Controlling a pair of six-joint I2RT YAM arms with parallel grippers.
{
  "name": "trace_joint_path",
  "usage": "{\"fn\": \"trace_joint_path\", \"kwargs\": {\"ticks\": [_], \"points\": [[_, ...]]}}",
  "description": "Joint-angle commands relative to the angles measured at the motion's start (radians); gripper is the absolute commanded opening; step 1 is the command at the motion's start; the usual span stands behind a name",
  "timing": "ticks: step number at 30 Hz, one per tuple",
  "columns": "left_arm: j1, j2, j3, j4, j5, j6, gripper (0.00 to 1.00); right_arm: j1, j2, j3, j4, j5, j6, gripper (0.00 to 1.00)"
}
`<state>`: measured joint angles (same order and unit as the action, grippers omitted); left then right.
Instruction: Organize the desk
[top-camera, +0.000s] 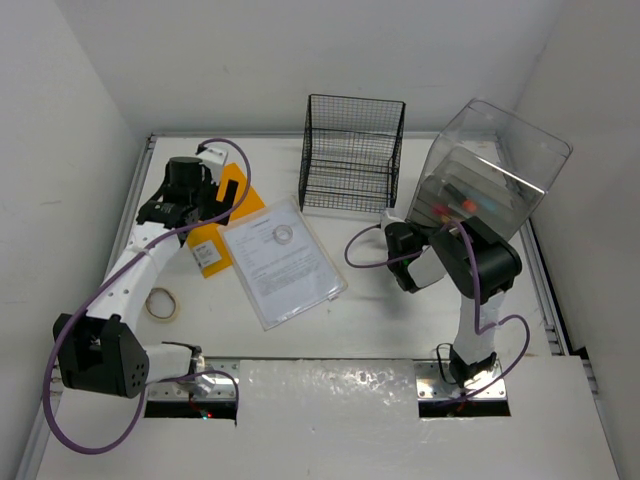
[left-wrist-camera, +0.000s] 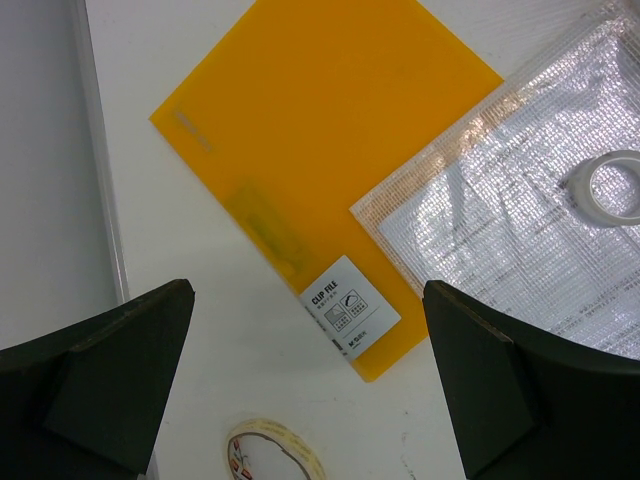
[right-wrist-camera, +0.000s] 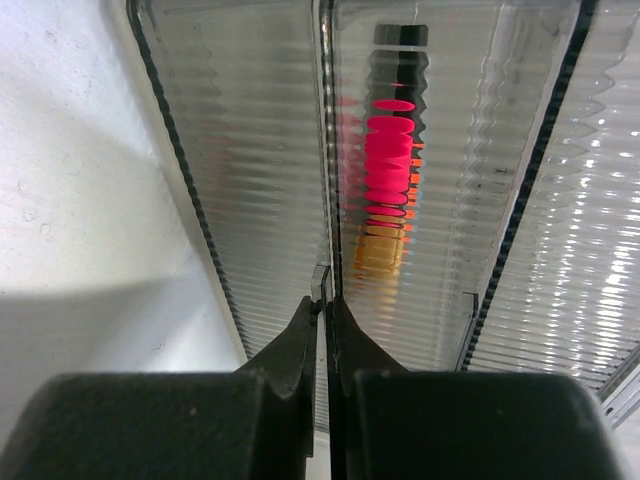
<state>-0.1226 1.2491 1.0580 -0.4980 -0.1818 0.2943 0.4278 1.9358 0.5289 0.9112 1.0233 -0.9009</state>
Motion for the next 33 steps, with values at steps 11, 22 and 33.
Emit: {"fn": "trace_joint_path", "kwargs": {"ticks": [11,22,33], "points": [[0.011,-0.017,0.03,0.006,0.008,0.016,1.0,0.137,-0.147,-0.058,-0.196,0.046,0.236,0.0],[0.011,-0.053,0.031,-0.011,0.028,0.017,1.0,0.317,-0.247,-0.024,-0.636,0.147,0.499,0.0],[0.011,-0.036,0.023,-0.016,0.062,0.029,1.0,0.376,-0.285,-0.027,-0.767,0.169,0.617,0.01]]}}
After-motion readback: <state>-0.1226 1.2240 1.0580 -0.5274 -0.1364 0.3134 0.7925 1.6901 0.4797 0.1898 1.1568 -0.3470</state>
